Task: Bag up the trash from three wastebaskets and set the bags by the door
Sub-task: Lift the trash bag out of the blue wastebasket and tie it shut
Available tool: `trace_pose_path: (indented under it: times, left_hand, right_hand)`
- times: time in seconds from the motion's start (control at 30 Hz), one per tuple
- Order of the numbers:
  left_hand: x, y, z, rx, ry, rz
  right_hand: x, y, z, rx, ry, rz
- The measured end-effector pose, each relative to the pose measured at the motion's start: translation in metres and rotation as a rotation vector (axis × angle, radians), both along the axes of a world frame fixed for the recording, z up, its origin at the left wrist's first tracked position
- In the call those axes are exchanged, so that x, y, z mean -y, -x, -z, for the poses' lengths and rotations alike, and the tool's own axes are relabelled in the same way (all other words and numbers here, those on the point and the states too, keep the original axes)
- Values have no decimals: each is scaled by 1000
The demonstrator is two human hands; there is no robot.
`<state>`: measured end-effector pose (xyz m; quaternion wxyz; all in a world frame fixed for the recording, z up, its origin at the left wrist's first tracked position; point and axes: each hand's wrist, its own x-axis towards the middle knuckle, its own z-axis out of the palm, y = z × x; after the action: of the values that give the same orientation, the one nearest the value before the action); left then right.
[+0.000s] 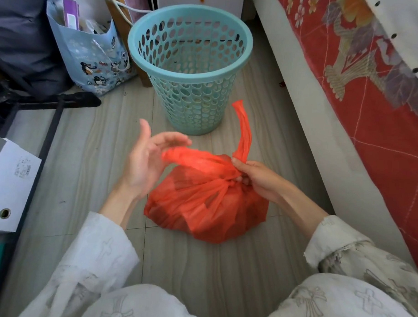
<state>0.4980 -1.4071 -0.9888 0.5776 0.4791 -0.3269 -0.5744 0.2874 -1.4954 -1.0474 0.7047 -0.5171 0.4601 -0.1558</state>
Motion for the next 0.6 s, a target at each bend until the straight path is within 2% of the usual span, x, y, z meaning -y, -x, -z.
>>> trace_pose_path:
  times: [0.07,0.1,0.17,0.23,0.4,0.6]
  left_hand:
    - [4,11,15,334,-66,-108]
    - [4,17,25,494,-40,-76]
    - [6,29,45,670,5,104]
    - [10,36,58,766,12,191]
    - [8,52,65,955,167,262]
    - [6,52,65,1058,184,244]
  right_hand:
    - [-1,2,0,24,-3,-20]
    - [-1,2,0,31,-9,-35]
    - [-3,1,-1,54,-28,-63]
    - [-3,1,-2,76,-16,-109]
    - [-5,7,-3,80,-30,-216]
    - [-2,11,-7,105,-40,-309]
